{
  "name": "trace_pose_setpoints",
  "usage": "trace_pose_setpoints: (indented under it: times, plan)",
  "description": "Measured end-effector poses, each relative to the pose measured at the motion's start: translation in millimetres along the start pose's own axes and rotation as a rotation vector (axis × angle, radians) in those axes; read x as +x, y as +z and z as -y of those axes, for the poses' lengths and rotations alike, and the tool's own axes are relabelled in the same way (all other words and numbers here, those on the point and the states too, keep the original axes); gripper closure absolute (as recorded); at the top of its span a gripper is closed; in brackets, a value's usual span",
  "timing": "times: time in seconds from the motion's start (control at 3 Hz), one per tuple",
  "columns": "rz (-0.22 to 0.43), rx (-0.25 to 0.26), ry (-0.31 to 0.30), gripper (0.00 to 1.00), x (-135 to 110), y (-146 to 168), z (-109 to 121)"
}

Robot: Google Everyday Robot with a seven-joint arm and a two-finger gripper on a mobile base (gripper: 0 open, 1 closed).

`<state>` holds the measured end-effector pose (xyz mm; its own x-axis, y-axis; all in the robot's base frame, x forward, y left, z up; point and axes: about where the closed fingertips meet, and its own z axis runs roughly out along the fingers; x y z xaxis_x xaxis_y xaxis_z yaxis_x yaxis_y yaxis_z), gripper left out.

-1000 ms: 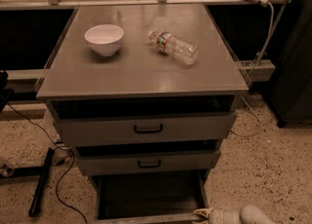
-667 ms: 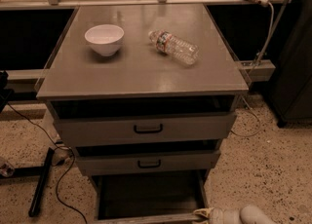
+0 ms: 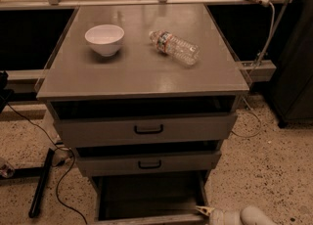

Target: Open bottom drawer

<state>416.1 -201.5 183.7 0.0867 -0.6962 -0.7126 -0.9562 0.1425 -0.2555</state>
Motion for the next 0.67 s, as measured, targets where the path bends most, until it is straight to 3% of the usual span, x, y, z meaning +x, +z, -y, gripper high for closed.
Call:
trace_pose_setpoints:
  times: [0.33, 0.67]
  plan:
    - [0.0, 0.0, 0.0, 0.0, 0.0, 0.0, 0.0]
    - [0.0, 0.0, 0.0, 0.0, 0.0, 0.1, 0.0]
